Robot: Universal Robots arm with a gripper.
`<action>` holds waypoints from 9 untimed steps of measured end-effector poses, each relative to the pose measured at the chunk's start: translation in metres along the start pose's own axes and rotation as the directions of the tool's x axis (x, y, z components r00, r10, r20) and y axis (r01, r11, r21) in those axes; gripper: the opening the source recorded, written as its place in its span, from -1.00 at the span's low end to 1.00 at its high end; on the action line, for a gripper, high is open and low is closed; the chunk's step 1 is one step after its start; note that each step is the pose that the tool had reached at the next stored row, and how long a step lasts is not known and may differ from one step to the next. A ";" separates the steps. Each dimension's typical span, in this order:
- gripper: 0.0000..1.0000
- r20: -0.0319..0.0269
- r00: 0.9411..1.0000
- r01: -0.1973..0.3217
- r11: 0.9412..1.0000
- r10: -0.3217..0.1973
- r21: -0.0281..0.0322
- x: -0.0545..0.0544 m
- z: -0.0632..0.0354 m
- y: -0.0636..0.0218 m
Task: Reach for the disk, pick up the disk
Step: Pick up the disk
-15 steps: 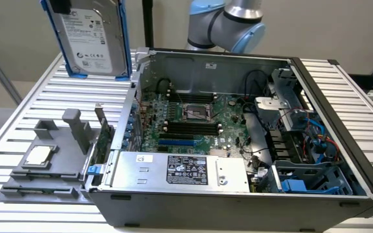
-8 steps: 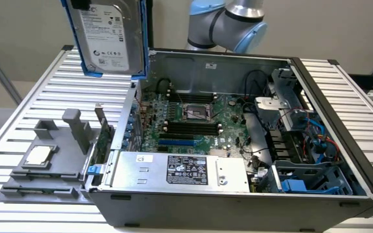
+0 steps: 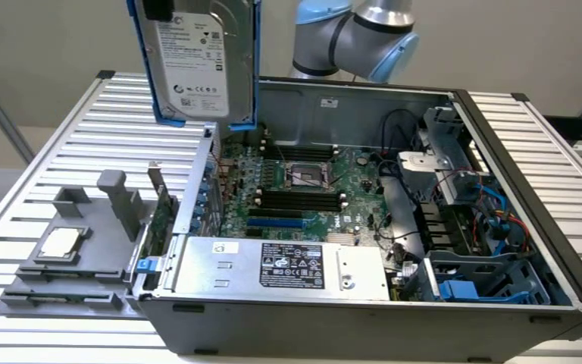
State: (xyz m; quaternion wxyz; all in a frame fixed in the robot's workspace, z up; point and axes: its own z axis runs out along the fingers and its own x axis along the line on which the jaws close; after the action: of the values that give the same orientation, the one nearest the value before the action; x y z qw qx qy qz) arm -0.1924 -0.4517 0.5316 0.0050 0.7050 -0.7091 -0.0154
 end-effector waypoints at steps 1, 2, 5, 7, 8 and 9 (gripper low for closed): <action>-0.35 0.000 1.000 0.000 1.000 0.000 0.000 0.002 -0.0001 -0.0032; -0.35 0.000 1.000 0.000 1.000 0.000 0.000 0.004 -0.0002 -0.0064; -0.35 0.000 1.000 0.000 1.000 0.000 0.000 0.011 -0.0006 -0.0164; -0.35 0.000 1.000 0.000 1.000 0.000 0.000 0.015 -0.0009 -0.0238; -0.35 0.000 1.000 0.000 1.000 0.000 0.000 0.016 -0.0009 -0.0281; -0.35 0.001 1.000 0.000 1.000 0.000 0.000 0.018 -0.0011 -0.0326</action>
State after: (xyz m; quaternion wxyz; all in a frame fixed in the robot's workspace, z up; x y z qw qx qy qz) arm -0.1599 -0.4696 0.5315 0.0048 0.7049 -0.7091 -0.0156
